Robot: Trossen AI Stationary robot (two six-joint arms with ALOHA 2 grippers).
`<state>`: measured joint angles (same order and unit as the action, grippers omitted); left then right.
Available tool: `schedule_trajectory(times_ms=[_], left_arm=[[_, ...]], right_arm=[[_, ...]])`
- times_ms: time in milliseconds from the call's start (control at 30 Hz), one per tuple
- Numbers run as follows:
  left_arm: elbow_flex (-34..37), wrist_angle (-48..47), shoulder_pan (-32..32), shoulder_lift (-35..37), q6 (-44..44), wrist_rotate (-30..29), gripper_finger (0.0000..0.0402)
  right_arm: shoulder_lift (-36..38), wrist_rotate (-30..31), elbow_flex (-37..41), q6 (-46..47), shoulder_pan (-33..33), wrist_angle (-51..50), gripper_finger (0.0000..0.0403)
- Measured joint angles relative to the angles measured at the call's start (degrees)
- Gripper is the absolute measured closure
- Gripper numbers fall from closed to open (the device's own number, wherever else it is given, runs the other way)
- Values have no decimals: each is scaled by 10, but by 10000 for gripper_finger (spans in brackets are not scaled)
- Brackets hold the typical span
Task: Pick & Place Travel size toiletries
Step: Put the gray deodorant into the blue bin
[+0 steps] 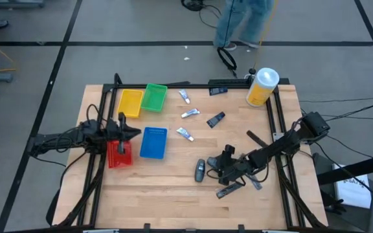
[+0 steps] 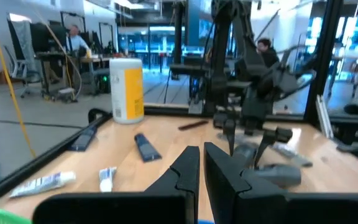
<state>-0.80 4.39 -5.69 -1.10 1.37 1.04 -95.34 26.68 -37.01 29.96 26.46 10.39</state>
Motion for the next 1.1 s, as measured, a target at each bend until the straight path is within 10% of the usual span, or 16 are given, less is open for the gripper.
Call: schedule_trajectory(times_ms=[333, 600, 900, 1100], left_arm=[[0, 39, 0, 0, 64, -32, 376], [0, 141, 21, -35, 73, -4, 376], [-33, 240, 106, -267, 57, -153, 376], [-107, 263, 120, -450, 94, -178, 342]], right_arm=[[50, -45, 3, 55, 3, -97, 152], [44, -44, 43, 5, -8, 36, 209], [45, -31, 38, -195, -89, 259, 209], [45, -27, -8, -296, -138, 236, 206]])
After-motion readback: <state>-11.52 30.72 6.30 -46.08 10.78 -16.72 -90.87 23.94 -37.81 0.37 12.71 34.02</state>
